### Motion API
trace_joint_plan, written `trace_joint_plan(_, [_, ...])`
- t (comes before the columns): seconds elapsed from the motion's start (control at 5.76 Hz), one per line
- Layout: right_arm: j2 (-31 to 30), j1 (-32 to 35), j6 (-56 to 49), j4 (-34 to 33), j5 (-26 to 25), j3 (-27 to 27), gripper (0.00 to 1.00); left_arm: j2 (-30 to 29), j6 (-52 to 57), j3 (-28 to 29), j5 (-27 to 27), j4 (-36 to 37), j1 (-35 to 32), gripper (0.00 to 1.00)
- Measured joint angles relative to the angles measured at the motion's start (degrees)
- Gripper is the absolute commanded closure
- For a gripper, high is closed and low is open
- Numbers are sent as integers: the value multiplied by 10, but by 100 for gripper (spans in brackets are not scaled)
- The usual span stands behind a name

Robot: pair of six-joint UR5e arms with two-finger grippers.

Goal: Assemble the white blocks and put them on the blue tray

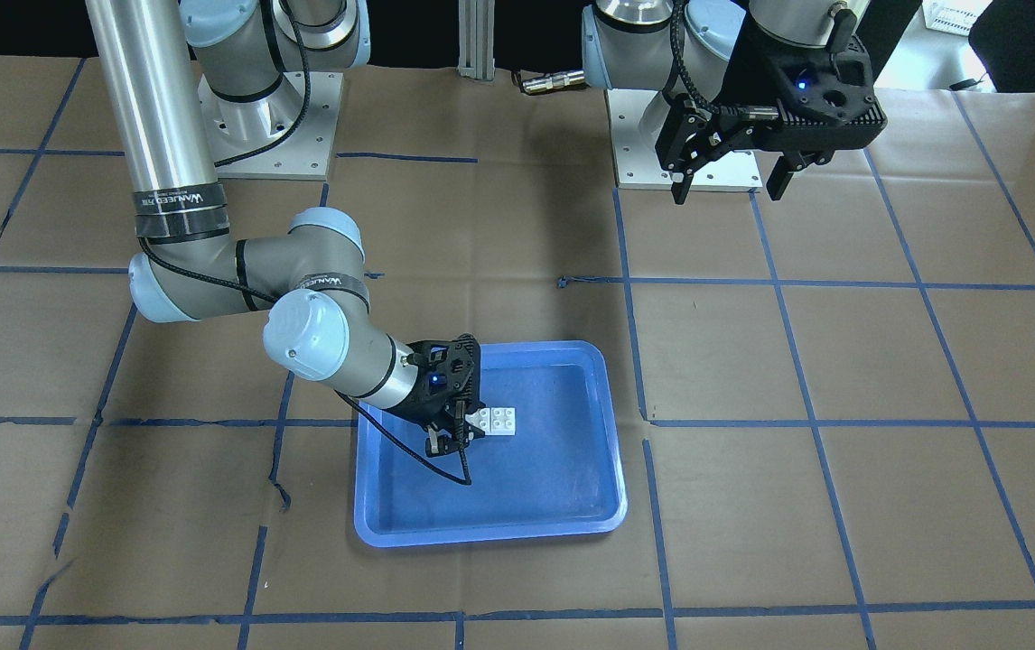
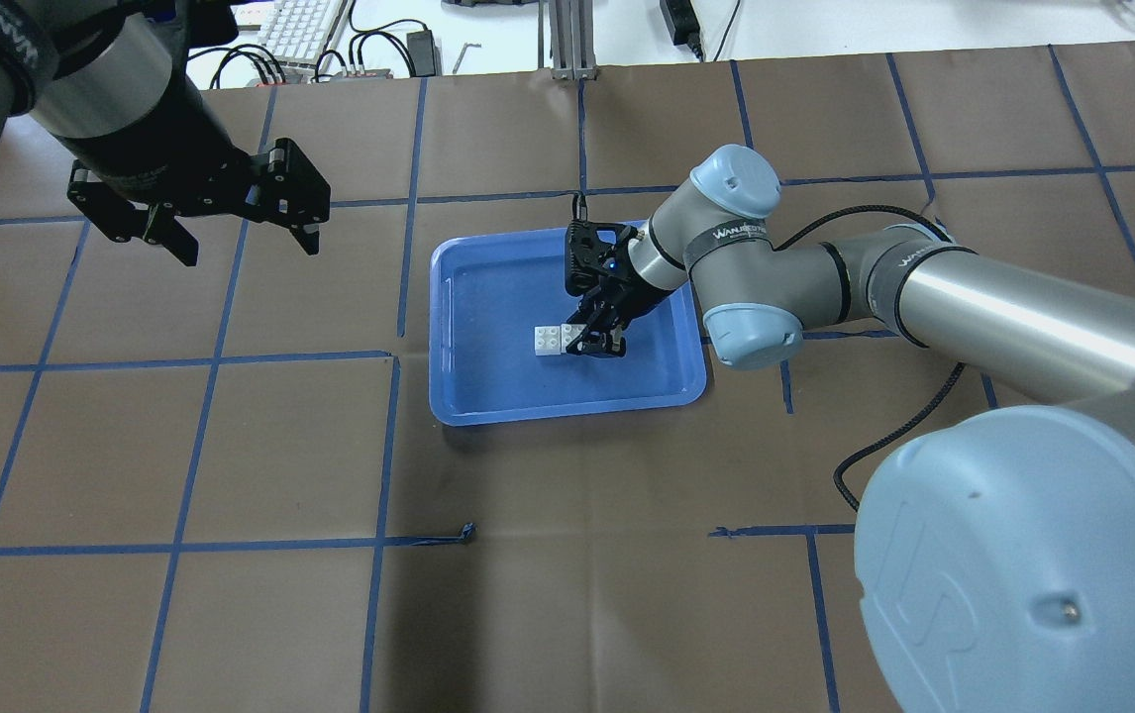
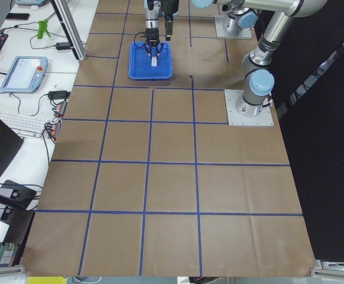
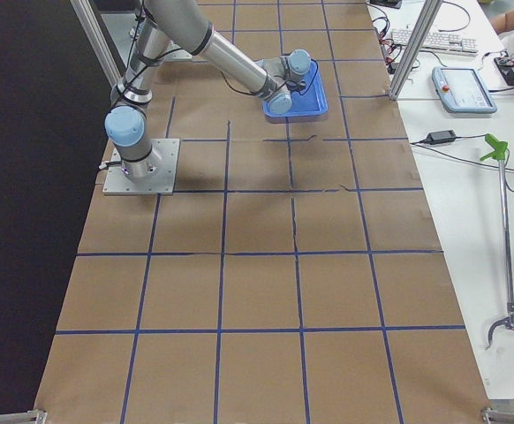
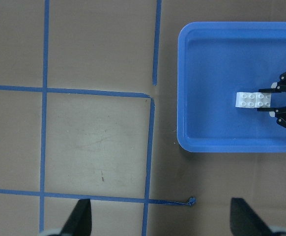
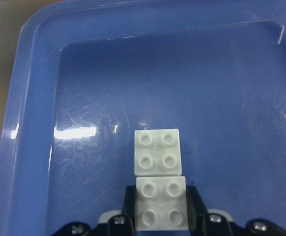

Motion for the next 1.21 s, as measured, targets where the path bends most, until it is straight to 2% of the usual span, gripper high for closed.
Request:
trace_joint_plan(0.52, [0, 1, 10, 0, 0, 0, 74, 1, 0, -1, 1, 0, 0, 1])
trace_joint_plan(1.04, [0, 1, 11, 0, 1, 0, 54, 1, 0, -1, 1, 0, 0, 1])
trace_joint_plan(1.21, [0, 1, 11, 0, 2, 0, 52, 1, 0, -1, 1, 0, 0, 1])
